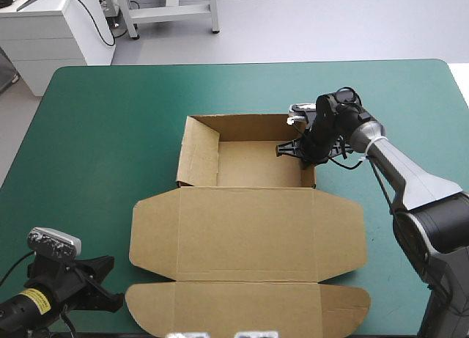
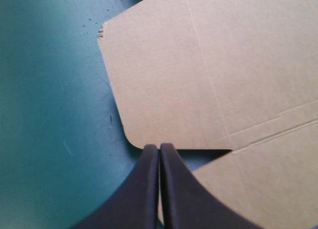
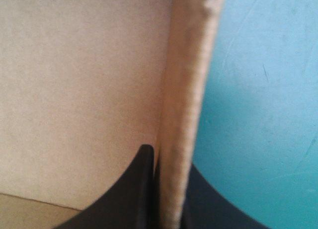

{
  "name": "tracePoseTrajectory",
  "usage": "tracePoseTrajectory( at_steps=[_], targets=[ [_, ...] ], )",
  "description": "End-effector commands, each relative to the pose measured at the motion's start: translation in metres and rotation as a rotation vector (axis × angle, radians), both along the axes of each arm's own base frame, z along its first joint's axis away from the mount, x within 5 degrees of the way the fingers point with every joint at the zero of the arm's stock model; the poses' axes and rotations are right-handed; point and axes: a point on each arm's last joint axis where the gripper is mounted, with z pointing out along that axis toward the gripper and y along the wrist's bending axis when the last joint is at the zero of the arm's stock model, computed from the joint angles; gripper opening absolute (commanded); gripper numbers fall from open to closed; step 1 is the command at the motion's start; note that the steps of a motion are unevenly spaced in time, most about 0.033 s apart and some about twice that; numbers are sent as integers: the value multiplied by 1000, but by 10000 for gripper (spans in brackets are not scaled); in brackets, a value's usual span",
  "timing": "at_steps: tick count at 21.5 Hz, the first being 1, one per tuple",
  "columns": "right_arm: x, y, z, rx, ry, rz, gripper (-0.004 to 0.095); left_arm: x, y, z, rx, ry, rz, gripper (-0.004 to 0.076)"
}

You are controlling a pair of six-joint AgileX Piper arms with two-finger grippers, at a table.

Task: Fold the box

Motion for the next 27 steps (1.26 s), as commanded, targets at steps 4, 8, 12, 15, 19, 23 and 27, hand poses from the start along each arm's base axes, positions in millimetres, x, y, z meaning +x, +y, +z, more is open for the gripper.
tracePoseTrajectory(
  at_steps=[4, 8, 12, 15, 19, 23, 27],
  targets=[
    [1, -23, 70, -11, -129, 43, -21, -4, 1, -8, -42, -81, 1, -8],
    [1, -87, 151, -191, -420, -71, -21, -9, 3, -7, -67, -146, 5, -8],
    [-14, -182, 180, -373, -482, -295, -21, -8, 3, -7, -74, -162, 7, -8],
    [-15, -233, 170, -383, -431, -365, -21, -8, 3, -6, -77, -169, 8, -8],
    [-8, -291, 138, -283, -349, -482, -12, -7, 3, -6, -81, -178, 9, -8],
    [-12, -327, 119, -221, -294, -511, 104, -6, 3, -4, -91, -200, 14, -8],
    [-16, -350, 107, -141, -284, -555, 373, -6, 3, -4, -90, -200, 13, -8]
  ],
)
